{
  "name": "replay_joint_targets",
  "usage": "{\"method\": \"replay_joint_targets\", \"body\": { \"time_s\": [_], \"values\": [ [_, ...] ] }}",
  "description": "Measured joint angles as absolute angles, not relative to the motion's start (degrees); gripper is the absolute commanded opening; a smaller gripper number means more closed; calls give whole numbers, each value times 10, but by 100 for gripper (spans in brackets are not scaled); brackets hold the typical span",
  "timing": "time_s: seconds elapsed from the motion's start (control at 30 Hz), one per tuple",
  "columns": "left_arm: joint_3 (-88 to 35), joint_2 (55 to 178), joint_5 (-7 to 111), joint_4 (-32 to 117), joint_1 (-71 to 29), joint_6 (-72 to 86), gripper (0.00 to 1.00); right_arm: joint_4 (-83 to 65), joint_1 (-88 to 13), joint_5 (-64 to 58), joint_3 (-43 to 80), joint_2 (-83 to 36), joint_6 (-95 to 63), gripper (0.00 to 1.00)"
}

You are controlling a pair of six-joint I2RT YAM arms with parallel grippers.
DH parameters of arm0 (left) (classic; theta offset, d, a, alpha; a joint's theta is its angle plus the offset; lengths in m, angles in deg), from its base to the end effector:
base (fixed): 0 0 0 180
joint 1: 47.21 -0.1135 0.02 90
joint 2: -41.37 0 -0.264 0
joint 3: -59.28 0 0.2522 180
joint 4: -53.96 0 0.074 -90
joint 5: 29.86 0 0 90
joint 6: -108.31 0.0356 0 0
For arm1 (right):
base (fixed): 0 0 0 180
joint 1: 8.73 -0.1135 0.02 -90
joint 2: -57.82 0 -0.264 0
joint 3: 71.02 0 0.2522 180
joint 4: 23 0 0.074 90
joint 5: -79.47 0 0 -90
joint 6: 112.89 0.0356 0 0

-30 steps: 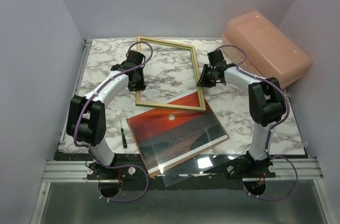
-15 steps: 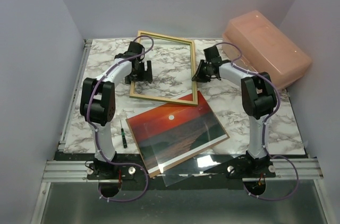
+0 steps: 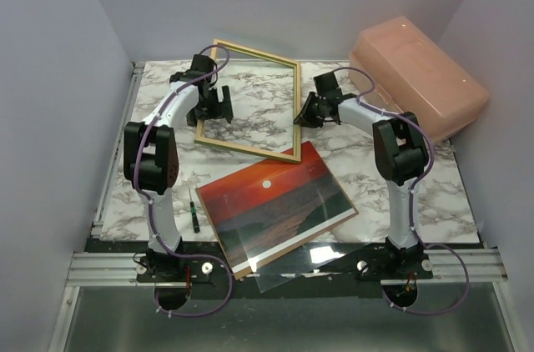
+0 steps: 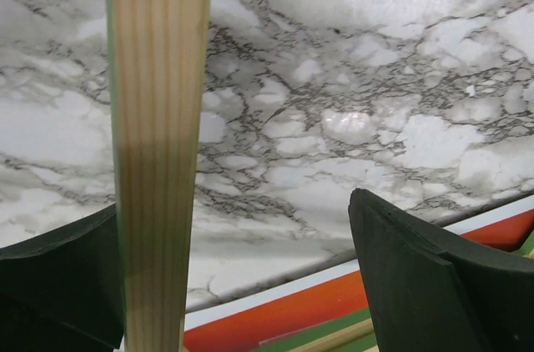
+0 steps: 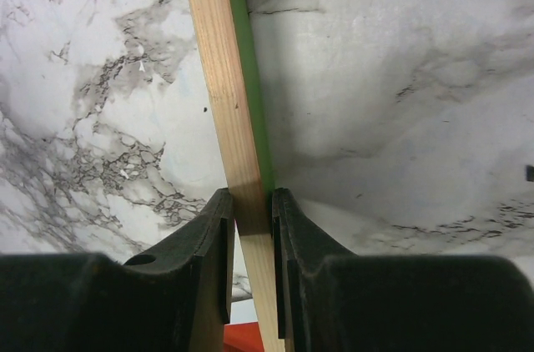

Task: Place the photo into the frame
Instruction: Turn over the photo frame at the center of the board.

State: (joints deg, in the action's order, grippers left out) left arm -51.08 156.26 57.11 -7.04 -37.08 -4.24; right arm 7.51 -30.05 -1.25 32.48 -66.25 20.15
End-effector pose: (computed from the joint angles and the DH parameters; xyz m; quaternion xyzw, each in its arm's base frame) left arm 0.4209 -0.0771 0.2333 -0.1001 0.9718 -0.0844 0.1960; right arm 0.4381 0.1772 0.1587 0.1506 0.9280 0.2414 0.2404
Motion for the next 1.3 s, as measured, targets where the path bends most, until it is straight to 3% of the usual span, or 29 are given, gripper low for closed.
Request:
{"method": "replay_joint_targets", "body": {
  "time_s": [0.53,0.93,1.3],
  "values": [
    [-507,1556,638,-153,-440,-29,98,74,-308,-2,338,-675,221,0],
    [-381,1402,702,-154,-441,-25,98,126,-312,7,461,-743,179,0],
    [-275,1294,685,-127,-446,-24,99,133,-312,7,463,-743,169,2]
  ]
}}
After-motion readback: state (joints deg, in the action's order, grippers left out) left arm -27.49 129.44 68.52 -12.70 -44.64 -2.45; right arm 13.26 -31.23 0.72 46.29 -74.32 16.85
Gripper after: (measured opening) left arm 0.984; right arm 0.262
